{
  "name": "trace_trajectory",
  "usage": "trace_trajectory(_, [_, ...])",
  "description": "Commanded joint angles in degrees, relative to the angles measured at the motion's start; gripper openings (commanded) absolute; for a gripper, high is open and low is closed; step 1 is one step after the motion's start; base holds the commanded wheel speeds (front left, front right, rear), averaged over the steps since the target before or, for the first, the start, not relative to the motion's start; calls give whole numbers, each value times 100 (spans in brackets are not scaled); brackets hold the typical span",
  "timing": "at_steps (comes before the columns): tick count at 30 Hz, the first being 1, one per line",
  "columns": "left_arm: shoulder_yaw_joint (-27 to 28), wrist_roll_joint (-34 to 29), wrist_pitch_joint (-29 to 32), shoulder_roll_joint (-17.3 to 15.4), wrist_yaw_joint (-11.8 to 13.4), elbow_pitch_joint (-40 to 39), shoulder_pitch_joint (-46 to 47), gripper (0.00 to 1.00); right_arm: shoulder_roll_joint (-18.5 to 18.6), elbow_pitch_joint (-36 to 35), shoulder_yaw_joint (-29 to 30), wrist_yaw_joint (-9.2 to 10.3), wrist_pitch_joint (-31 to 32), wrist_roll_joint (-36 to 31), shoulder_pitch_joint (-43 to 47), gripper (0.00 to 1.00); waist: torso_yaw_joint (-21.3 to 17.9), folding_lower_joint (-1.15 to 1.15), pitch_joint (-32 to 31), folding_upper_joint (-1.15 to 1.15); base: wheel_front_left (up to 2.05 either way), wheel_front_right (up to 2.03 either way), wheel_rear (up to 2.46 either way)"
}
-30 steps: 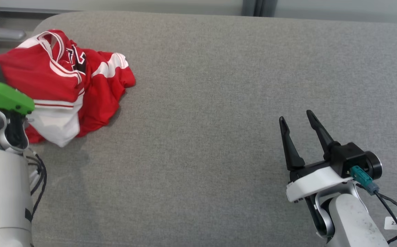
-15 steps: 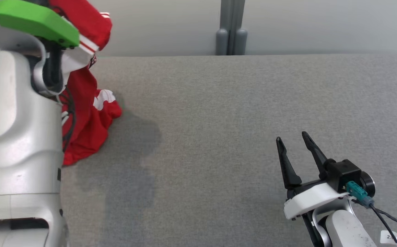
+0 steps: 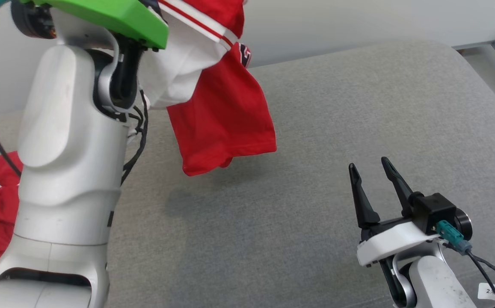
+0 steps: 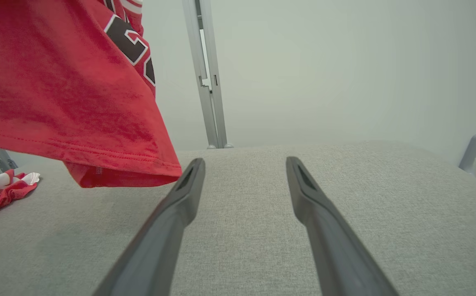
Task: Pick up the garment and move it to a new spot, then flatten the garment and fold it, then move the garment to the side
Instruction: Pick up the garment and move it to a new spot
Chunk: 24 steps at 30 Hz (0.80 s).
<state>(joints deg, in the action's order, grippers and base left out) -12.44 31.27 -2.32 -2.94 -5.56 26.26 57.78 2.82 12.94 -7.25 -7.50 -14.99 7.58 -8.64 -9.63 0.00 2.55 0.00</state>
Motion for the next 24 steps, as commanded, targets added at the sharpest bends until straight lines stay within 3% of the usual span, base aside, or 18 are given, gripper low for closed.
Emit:
trace_trajectory(1, [-165, 73, 21, -1, -12, -24, -124, 0, 12, -42, 4, 2, -26, 56, -100, 100, -417, 0, 254, 0, 0, 0, 0])
trace_trajectory(8, [-1032, 178, 1, -10, 156, 242, -416, 0, 13, -129, -50, 2, -23, 182, -225, 100, -700, 0, 550, 0, 0, 0, 0])
trace_trajectory(19, [-2595, 512, 209, -8, 75, 1413, -1400, 0, 12, -194, -6, 2, -24, 262, -328, 100, -700, 0, 805, 0, 0, 0, 0])
trace_trajectory(20, [-2718, 583, 211, -11, 61, 1469, -1461, 38, 12, -191, -3, 2, -24, 261, -328, 100, -673, 0, 813, 0, 0, 0, 0])
trace_trajectory(21, [-2822, 638, 219, -12, 47, 1504, -1501, 100, 10, -186, 10, 2, -24, 260, -332, 100, -639, 0, 817, 0, 0, 0, 0])
trace_trajectory(24, [-3050, 841, 60, -11, 9, 1488, -1604, 100, 13, -162, 49, 2, -24, 244, -333, 100, -509, 0, 796, 0, 0, 0, 0])
